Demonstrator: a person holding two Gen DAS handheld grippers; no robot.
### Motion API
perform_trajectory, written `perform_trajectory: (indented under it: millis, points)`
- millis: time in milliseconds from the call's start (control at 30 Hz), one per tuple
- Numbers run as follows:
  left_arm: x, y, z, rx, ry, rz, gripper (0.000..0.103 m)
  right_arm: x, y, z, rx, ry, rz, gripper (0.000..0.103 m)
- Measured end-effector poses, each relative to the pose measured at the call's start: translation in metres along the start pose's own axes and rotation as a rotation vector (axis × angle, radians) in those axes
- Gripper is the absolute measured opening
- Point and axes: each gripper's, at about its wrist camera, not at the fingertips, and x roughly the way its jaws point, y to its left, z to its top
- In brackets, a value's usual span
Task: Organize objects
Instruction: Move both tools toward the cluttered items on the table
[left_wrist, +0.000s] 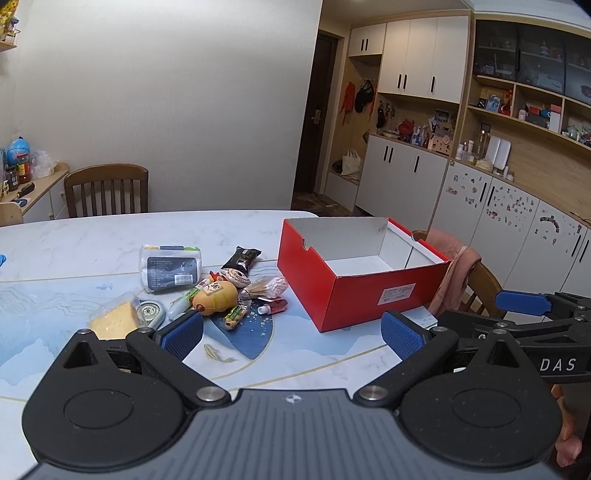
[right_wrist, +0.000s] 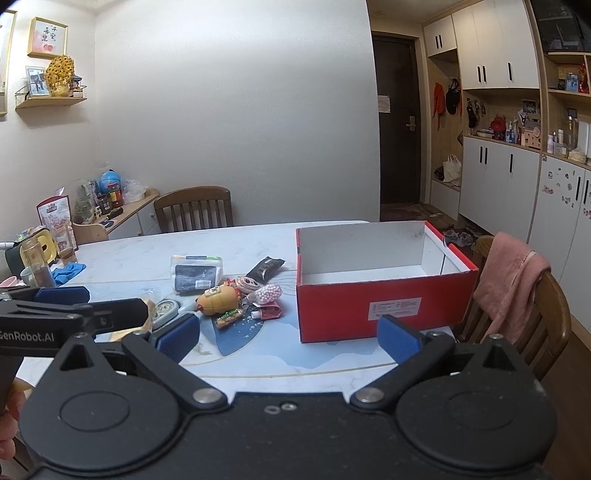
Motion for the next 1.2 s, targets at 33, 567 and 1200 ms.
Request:
perform_trajectory:
  millis: [33, 567, 1200]
  points:
    - [-0.001, 0.000, 0.000, 0.000, -0.002, 0.003, 0.103, 0.000, 0.000, 0.000, -0.002, -0.001, 0.007, 0.103]
    - [0.009, 0.014, 0.003, 0.039, -0.001, 0.068, 0.103, 0.023, 0.015, 0.004, -0.059, 0.027, 0.045, 0.103]
    - [0.087, 0.108, 0.012, 0.001, 0.171, 0.229, 0.103, 0.107, 0.045, 0.016, -0.118, 0.122, 0.046, 0.102]
